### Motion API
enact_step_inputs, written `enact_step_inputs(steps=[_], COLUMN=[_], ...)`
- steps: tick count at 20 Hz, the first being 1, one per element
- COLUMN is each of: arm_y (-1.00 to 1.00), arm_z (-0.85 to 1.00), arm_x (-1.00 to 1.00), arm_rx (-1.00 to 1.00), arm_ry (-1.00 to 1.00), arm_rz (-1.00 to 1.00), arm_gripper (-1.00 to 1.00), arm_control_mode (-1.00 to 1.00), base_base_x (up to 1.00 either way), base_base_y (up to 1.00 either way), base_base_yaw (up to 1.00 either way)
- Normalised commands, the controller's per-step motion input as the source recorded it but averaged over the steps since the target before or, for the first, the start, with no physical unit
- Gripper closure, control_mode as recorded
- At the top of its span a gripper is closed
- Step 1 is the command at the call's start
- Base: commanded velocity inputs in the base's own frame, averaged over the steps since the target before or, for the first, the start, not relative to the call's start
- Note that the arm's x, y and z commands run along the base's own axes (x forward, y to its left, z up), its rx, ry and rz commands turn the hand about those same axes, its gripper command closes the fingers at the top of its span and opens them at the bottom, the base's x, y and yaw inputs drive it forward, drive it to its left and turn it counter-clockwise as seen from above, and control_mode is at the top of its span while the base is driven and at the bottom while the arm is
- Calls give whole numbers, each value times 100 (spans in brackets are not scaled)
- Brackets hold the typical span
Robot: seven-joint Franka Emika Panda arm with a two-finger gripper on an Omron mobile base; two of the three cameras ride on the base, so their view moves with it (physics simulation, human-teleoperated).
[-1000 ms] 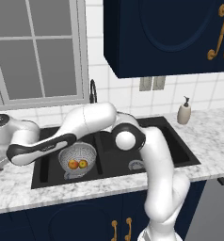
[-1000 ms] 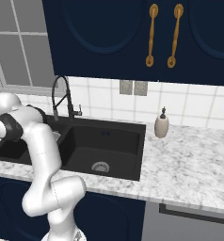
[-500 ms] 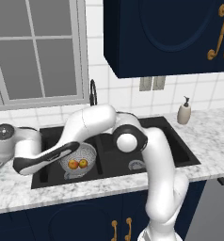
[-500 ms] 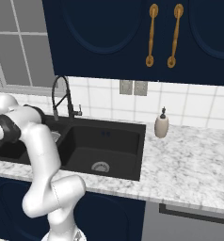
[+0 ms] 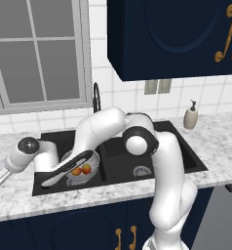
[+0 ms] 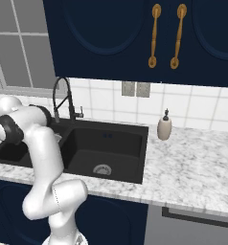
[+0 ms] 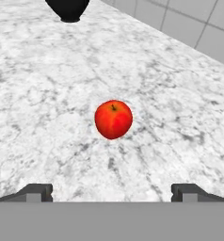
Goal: Put the colander in the sink, put the apple, peach, apple in the colander, and turn on the sink faucet and pour water over the colander.
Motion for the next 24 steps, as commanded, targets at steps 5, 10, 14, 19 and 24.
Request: enact_step_inputs(steps=[5, 10, 14, 19, 24], arm_y=[28, 47, 11, 2, 21], arm_z=[-2, -9, -26, -25, -10], arm_x=[15, 13, 15, 8, 15], arm_rx=[0, 0, 0, 0, 0], arm_ry=[0, 0, 0, 0, 1], arm_rz=[0, 0, 0, 0, 0], arm_gripper=[-100, -100, -100, -100, -100], arm_control_mode=[-100, -100, -100, -100, -100], base_base_x=[0, 0, 0, 0, 0], base_base_y=[0, 0, 0, 0, 0], base_base_yaw=[0, 0, 0, 0, 0])
